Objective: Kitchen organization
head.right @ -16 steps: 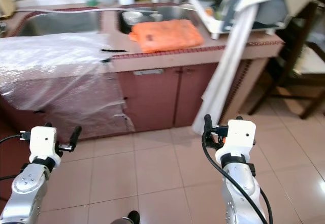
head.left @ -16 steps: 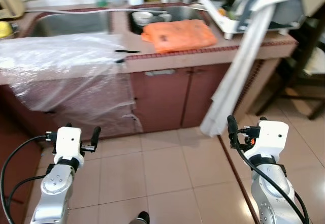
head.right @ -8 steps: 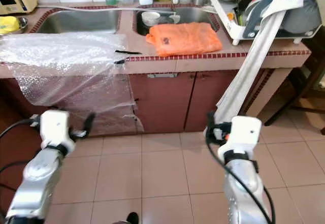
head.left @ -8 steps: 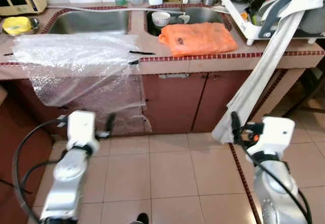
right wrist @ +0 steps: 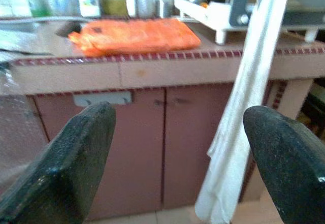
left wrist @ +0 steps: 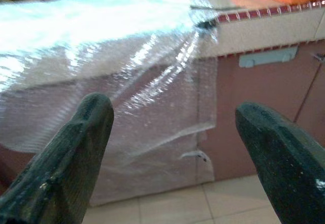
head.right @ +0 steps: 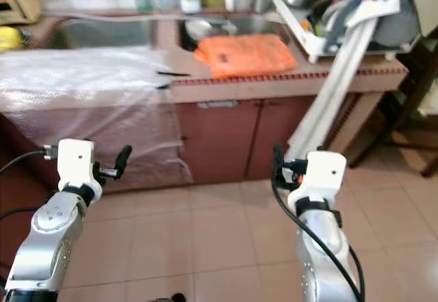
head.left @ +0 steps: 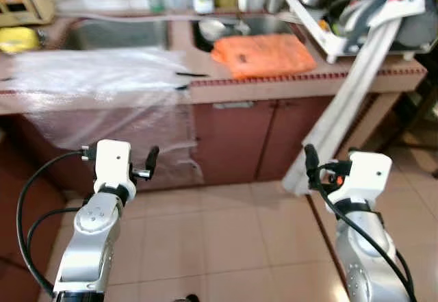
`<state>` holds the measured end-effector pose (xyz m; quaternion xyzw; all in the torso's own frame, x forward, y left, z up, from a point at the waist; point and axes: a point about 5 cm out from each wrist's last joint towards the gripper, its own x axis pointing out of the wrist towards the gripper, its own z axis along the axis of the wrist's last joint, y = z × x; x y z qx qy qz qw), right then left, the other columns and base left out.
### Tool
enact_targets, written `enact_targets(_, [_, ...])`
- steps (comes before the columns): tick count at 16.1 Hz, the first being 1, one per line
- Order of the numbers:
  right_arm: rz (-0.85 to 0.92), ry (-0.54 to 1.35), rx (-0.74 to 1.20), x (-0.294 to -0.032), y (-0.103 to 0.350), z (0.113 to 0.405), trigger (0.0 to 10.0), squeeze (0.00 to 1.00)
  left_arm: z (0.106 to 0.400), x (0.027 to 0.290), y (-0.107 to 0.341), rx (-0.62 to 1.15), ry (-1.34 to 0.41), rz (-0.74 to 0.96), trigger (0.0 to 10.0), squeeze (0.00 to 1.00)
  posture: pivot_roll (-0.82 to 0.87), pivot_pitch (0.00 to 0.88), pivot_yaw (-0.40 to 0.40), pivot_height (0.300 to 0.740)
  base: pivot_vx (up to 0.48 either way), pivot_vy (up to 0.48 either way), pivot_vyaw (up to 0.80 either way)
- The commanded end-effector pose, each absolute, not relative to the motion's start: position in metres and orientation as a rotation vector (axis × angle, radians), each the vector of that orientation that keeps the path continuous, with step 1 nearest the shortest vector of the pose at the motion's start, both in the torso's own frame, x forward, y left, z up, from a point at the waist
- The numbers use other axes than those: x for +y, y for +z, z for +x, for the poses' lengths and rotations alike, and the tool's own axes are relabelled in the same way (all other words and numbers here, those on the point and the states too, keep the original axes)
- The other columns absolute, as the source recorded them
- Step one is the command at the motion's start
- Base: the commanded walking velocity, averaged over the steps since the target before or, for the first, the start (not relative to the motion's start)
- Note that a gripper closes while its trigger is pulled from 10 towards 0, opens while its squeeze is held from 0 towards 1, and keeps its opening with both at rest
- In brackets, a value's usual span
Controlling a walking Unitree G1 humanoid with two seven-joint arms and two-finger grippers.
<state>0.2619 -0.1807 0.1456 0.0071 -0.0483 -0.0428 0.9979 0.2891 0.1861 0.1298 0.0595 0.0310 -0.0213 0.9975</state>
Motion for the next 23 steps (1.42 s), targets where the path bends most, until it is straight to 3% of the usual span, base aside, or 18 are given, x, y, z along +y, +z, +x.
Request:
enact_targets(1, [0.017,-0.117,-0.103,-0.186,0.147,0.259,10.0,0.00,0.287,0.184,0.129,0.078,-0.048,0.117,10.0,0.00,0.01,0.098,-0.003,0.740,0.000,0.480,0.00])
enact_targets(9, [0.015,-0.152,-0.093,-0.188,0.146,0.258,10.0,0.00,0.291,0.181,0.128,0.106,-0.053,0.114,10.0,0.00,0.01,0.103,0.005,0.740,0.000,0.457,0.00])
enact_targets(23, [-0.130,-0.051,-0.159,-0.163,0.160,0.275,10.0,0.00,0.298,0.170,0.141,-0.024,-0.098,0.047,10.0,0.00,0.03,0.090,-0.016,0.740,0.018,0.000,0.00])
